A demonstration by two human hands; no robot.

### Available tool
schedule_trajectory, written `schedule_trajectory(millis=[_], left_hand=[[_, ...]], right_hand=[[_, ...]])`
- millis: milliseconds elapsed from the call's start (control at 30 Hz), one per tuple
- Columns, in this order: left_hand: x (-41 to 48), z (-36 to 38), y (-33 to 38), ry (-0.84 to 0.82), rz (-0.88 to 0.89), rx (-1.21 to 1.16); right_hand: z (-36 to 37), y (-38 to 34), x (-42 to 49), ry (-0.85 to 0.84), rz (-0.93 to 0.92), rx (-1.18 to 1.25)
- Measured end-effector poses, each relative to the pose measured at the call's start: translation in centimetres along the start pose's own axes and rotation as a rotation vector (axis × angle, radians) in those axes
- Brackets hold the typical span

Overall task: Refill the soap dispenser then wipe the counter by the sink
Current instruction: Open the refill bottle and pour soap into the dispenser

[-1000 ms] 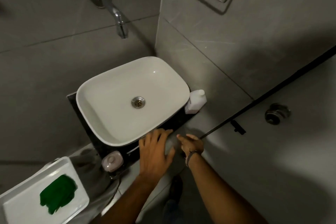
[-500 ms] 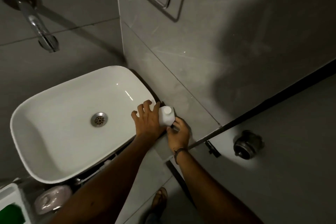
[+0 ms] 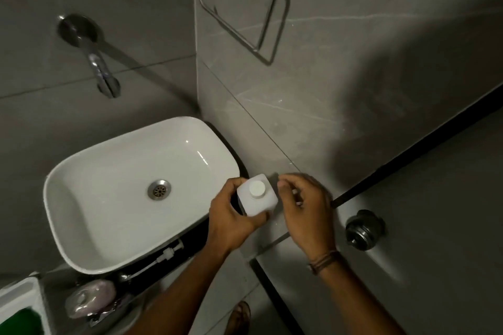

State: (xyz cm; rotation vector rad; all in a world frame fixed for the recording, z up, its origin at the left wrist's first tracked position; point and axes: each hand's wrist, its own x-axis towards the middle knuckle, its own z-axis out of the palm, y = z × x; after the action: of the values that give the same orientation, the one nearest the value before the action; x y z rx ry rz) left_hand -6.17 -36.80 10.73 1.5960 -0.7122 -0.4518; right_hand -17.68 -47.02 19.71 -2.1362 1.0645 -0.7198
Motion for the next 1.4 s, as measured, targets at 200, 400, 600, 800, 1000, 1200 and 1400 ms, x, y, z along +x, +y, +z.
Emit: schedule_trajectory(millis=[200, 400, 600, 800, 1000, 1200, 1400], left_hand=[[-3.1, -2.9, 5.0, 0.086, 0.122, -0.087], [-5.1, -6.6, 8.6, 0.168, 0.148, 0.033], [-6.1, -9.3, 9.7, 0.220, 0.145, 0.102], [-6.6, -10.2, 9.3, 0.233, 0.159, 0.112], [-6.8, -10.8, 9.5, 0.222, 0.136, 0.110], [-6.3, -10.5, 9.8, 0.258, 0.142, 0.114], [-6.0, -10.8, 9.3, 0.257, 0.115, 0.138]], right_hand=[[-3.7, -10.6, 1.4, -0.271, -0.204, -0.475], [-4.6, -16.3, 1.5, -0.596, -0.302, -0.659], [-4.5, -18.9, 0.0, -0.668, -0.405, -0.759], [-4.2, -19.9, -1.0, -0.683, -0.455, -0.572], [-4.1, -20.5, -1.4, -0.679, -0.469, -0.616], [-3.6, -20.1, -1.2, -0.617, -0.387, -0.749], [-3.5, -20.2, -0.7, -0.659, -0.399, -0.676]])
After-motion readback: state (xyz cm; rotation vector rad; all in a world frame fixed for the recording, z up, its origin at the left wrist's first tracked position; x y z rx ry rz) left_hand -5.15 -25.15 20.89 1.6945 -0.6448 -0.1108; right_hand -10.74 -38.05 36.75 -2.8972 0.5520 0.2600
